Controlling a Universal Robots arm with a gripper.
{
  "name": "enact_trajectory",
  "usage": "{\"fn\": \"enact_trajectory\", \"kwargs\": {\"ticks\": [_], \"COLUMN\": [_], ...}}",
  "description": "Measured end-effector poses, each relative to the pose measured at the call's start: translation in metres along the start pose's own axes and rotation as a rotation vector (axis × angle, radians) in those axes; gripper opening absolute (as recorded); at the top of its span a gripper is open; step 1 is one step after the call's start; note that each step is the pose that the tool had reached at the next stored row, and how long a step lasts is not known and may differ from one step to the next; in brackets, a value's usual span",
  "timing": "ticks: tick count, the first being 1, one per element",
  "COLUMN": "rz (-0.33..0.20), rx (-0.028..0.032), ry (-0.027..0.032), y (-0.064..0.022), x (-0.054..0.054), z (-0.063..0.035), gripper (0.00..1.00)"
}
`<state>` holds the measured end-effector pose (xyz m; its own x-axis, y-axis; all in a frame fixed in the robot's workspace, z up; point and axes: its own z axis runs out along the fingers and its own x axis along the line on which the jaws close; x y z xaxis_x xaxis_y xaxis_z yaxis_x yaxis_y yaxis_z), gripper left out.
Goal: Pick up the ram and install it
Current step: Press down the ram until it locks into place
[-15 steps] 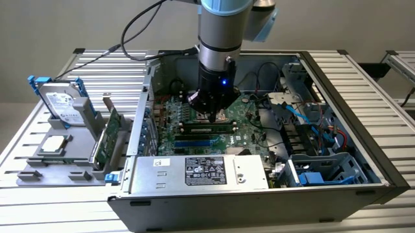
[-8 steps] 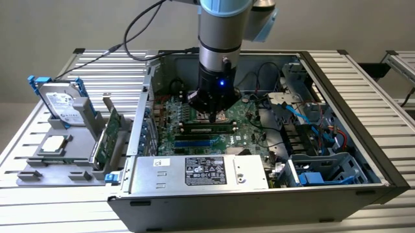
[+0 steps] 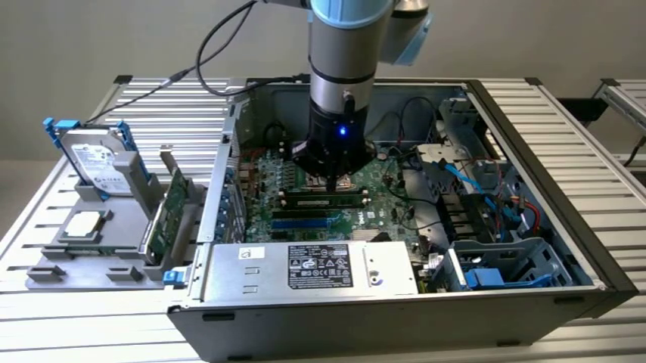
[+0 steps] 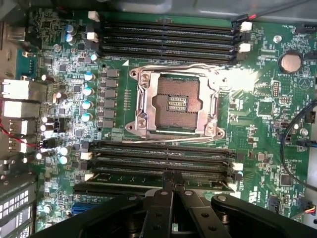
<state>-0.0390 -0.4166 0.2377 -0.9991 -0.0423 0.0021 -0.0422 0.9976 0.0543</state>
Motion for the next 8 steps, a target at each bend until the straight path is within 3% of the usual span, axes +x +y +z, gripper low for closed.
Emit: {"fn": "enact_trajectory", "kwargs": {"ticks": [2, 8], "rz": [0.005, 0.014], "rx": [-0.0001, -0.0008], "ry": [0.0019, 0.0156], "y": [-0.0023, -0.0109], "x": [0.0001, 0.0005], "z": [-0.0001, -0.0028], "gripper": [0.11, 0.11]}}
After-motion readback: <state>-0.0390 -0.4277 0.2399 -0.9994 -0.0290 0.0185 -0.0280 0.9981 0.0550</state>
